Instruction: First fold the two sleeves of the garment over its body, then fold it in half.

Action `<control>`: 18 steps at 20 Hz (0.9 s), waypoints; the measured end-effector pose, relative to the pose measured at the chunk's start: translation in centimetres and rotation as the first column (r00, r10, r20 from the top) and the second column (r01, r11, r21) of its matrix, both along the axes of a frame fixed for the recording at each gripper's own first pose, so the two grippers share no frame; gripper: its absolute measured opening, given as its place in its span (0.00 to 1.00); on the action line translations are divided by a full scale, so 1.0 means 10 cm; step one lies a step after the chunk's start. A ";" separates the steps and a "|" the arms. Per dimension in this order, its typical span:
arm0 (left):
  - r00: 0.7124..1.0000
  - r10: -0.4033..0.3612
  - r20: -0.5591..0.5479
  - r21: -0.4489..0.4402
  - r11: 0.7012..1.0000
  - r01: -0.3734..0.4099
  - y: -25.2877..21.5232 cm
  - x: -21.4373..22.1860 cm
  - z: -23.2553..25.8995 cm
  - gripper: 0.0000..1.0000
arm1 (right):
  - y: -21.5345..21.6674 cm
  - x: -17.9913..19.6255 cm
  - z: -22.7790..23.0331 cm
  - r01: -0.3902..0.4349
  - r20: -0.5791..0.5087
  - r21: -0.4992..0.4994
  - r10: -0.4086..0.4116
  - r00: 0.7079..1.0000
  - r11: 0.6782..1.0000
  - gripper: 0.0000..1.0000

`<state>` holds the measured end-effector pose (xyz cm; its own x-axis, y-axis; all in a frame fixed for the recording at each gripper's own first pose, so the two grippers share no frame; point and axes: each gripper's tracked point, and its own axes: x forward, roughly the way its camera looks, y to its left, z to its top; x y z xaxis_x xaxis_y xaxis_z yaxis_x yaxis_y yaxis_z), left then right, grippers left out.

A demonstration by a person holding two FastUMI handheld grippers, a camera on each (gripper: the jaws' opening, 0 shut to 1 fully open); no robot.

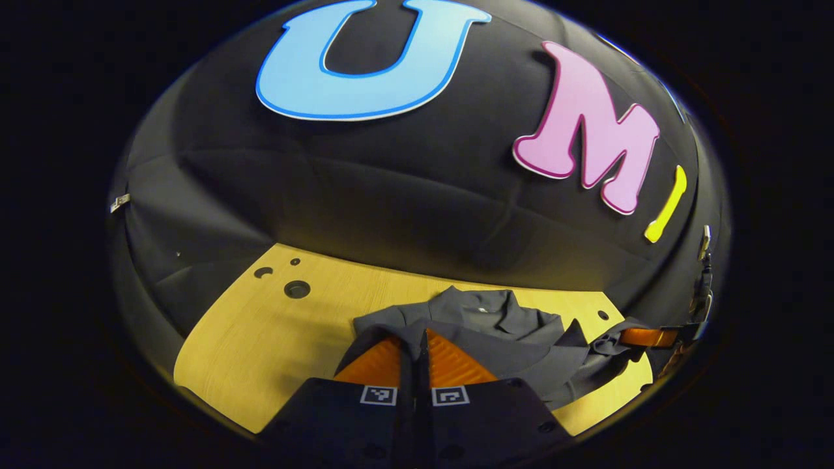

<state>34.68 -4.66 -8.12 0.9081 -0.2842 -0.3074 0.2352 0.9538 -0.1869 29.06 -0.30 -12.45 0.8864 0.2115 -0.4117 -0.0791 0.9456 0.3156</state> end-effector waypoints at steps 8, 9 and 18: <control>0.999 0.036 -0.030 0.045 0.998 -0.034 -0.10 0.68 -0.55 0.06 | -0.10 0.70 -0.45 0.075 -0.051 -0.009 -0.076 0.996 0.997 0.09; 0.998 0.042 -0.042 0.031 0.999 -0.041 -0.12 0.69 -0.60 0.08 | -0.08 0.73 -0.52 0.077 -0.067 0.003 -0.076 0.995 0.997 0.17; 0.984 0.171 0.043 0.029 0.985 -0.172 0.24 0.49 -0.18 0.73 | -0.17 0.57 -0.33 0.104 -0.048 0.005 -0.103 0.994 0.995 0.92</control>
